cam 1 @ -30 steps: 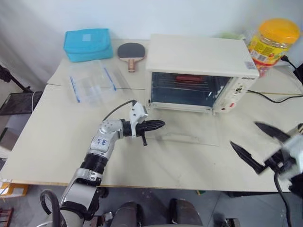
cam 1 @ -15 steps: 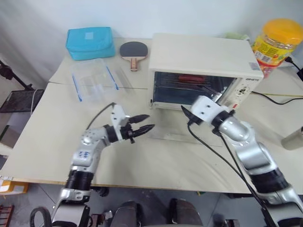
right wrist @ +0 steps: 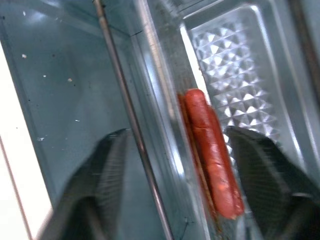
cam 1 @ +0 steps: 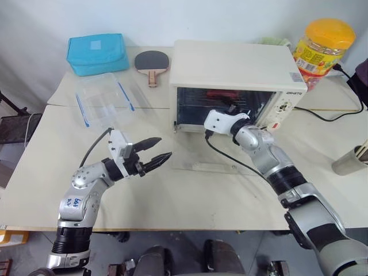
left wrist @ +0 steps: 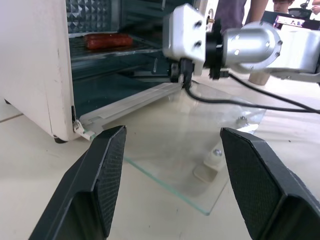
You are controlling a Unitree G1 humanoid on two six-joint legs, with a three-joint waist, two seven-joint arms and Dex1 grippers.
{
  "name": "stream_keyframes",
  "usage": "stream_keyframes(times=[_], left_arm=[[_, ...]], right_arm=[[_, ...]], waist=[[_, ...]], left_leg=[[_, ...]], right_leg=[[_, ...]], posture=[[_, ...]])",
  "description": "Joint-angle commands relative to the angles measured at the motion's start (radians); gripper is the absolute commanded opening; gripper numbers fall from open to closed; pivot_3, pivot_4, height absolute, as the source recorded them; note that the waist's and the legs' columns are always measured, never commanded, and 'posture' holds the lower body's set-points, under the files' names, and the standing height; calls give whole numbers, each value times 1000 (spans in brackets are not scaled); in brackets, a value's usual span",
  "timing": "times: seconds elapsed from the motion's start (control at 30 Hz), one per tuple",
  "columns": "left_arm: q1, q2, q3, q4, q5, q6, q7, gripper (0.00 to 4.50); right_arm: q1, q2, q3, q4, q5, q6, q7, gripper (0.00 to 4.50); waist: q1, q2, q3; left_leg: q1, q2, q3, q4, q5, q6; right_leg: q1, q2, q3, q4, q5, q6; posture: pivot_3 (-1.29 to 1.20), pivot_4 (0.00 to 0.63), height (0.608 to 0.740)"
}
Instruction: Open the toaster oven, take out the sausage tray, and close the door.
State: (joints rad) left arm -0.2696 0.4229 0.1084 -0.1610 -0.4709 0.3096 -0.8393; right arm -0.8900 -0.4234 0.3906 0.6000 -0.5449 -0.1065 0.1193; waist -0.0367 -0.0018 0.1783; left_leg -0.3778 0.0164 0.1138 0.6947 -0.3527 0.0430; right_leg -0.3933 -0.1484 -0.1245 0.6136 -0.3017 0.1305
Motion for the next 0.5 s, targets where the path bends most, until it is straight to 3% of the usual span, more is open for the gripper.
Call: stream_keyframes(times=[0.03,0.2,0.5], left_arm=[[-36,-8,-15,-35,-34,5,-6,3187],[-162,-41,-56,71,-16,-16,-26,3187],[-413,-132,-46,385,0,-125,-64,3187]], right_arm=[[-46,11,0,51,-26,-33,-40,1628],[-58,15,-5,80,-53,-51,-71,49],[-67,6,-27,26,-69,-66,-69,49]], waist=[[2,0,0],[6,0,0],[3,-1,0]], left_leg=[[0,0,0,0,0,0],[0,0,-1,0,0,0],[0,0,-1,0,0,-1]], right_leg=[[0,0,0,0,0,0],[1,0,0,0,0,0],[1,1,-1,-1,0,0]], posture=[[0,150,740],[0,150,740],[0,150,740]])
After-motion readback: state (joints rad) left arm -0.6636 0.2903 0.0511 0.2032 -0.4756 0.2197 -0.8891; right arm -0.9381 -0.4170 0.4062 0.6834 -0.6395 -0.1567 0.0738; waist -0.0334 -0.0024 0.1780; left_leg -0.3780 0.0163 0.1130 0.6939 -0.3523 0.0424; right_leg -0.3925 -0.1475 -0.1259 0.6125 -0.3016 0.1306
